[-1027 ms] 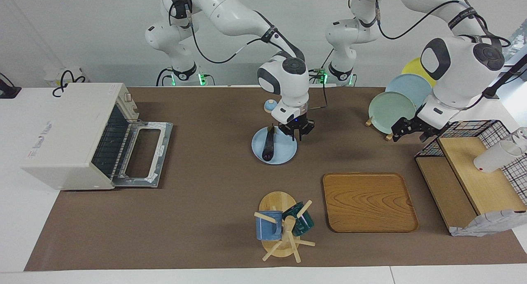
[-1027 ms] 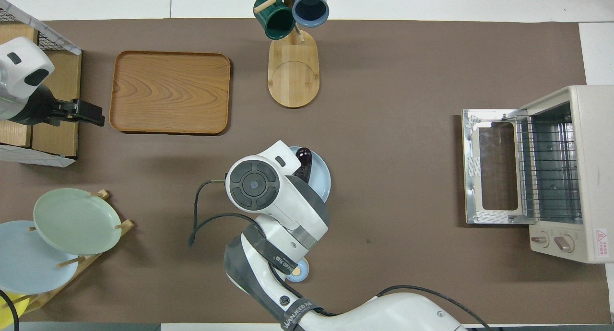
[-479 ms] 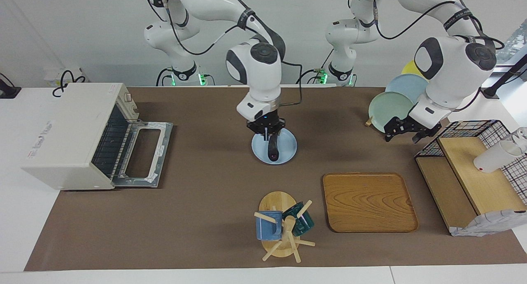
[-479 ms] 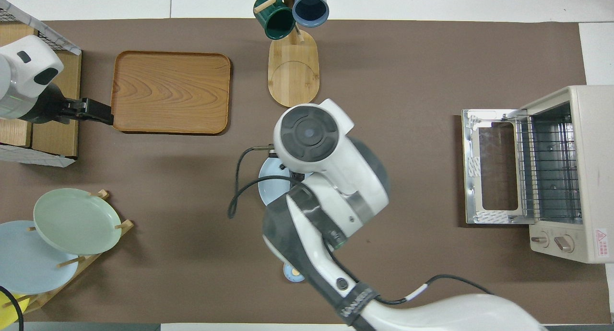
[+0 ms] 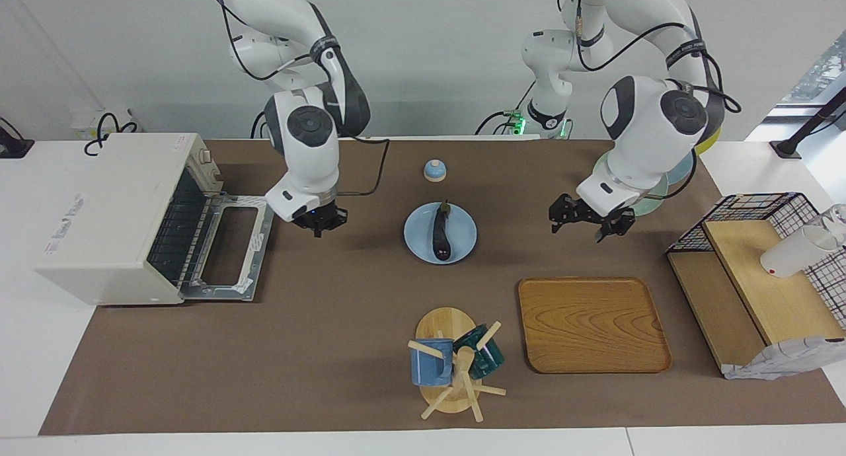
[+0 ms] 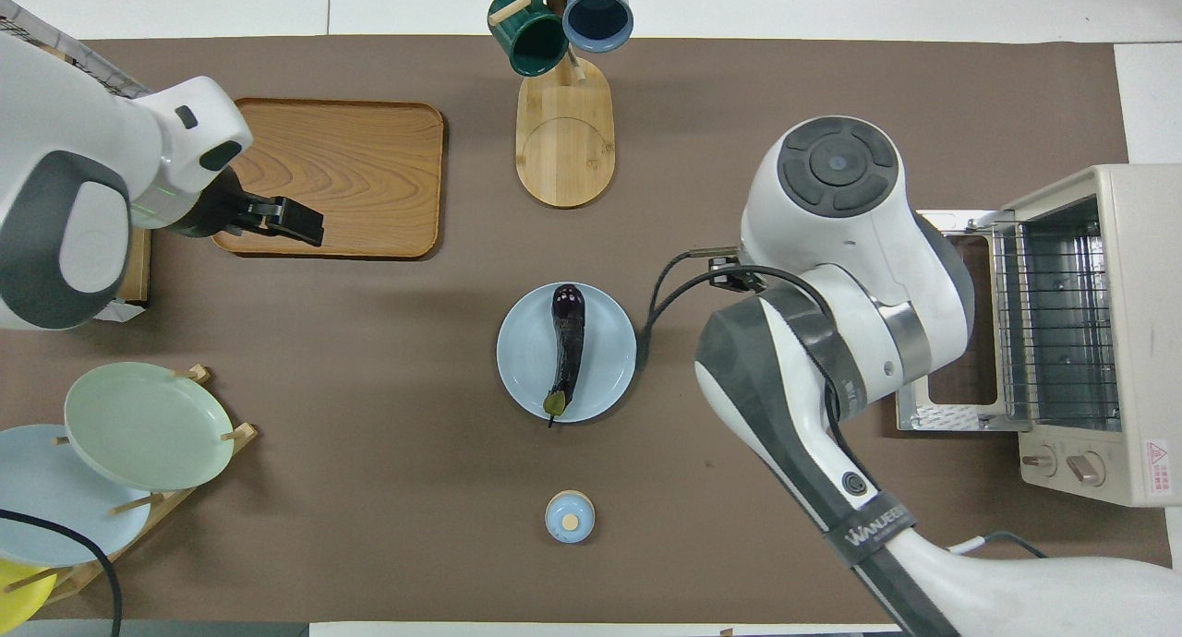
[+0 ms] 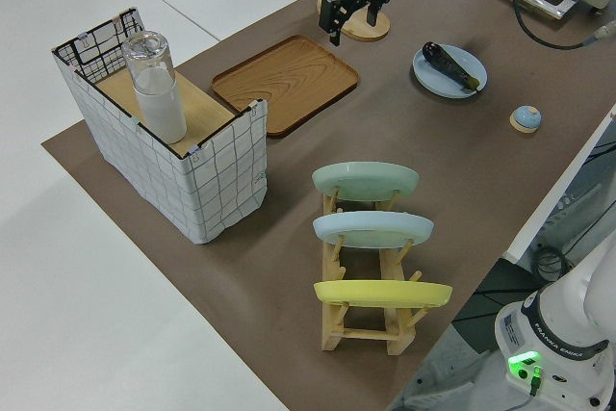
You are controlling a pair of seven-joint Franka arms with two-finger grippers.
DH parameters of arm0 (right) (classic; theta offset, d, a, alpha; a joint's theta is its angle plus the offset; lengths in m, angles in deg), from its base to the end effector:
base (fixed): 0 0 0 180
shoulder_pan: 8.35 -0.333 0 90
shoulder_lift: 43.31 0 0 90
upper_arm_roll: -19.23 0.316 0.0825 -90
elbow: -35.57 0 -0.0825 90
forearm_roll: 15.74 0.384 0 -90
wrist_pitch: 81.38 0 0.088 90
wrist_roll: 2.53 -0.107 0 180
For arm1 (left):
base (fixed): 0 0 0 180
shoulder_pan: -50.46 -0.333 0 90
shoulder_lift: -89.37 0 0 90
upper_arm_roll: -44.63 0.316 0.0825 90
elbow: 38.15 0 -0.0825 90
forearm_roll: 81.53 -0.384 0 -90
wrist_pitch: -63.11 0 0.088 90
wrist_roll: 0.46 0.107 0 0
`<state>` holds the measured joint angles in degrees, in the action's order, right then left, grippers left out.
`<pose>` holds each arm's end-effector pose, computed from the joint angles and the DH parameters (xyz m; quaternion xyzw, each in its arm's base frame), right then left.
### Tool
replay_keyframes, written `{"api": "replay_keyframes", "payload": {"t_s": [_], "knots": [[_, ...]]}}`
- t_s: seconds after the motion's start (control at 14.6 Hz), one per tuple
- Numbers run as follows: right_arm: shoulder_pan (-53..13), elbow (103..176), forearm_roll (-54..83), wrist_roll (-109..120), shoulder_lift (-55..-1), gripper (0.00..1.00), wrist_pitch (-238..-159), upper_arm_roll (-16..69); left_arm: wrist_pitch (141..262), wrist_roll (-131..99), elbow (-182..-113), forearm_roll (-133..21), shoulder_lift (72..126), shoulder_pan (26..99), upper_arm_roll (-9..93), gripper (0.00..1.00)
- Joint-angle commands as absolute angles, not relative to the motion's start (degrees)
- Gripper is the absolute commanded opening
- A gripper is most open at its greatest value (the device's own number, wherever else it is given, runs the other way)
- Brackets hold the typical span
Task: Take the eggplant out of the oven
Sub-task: 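Grasp the eggplant with the left gripper while the right gripper withdraws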
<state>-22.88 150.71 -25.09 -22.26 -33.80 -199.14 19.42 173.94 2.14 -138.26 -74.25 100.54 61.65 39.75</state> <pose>0.5548 0.1367 0.3644 0.9958 -0.0013 -0.0366 0.0841 0.5915 -0.1763 0.4579 0.9880 -0.1385 -0.0116 0.0666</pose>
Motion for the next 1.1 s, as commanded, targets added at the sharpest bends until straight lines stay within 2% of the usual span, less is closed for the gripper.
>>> {"api": "replay_keyframes", "payload": {"t_s": [0.0, 0.34, 0.48, 0.68, 0.89, 1.03], "knots": [[-17.4, 160.2, -28.4, -18.2, -37.0, 0.00, -205.9, 20.4, 179.6, -4.3, -143.6, -73.4, 99.7, 69.3, 40.7, 1.00], [-15.1, 161.2, -30.9, -16.6, -35.2, 0.00, -207.3, 20.4, 185.0, -12.0, -147.9, -73.3, 100.2, 77.8, 40.6, 1.00], [-14.3, 161.9, -30.9, -16.3, -35.2, 0.00, -208.6, 20.4, 191.4, -16.8, -152.6, -73.3, 100.3, 81.9, 40.6, 1.00], [-12.2, 164.5, -31.0, -14.0, -35.2, 0.00, -212.3, 20.4, 195.4, -23.2, -153.9, -73.4, 103.5, 86.5, 40.7, 1.00], [-12.7, 163.7, -35.3, -12.7, -35.2, 0.00, -210.9, 20.4, 199.2, -28.1, -154.3, -73.4, 106.4, 89.3, 40.8, 1.00], [-12.9, 161.3, -39.5, -12.5, -35.1, 0.00, -206.1, 20.9, 199.5, -30.0, -154.3, -73.4, 106.5, 89.4, 40.8, 1.00]]}}
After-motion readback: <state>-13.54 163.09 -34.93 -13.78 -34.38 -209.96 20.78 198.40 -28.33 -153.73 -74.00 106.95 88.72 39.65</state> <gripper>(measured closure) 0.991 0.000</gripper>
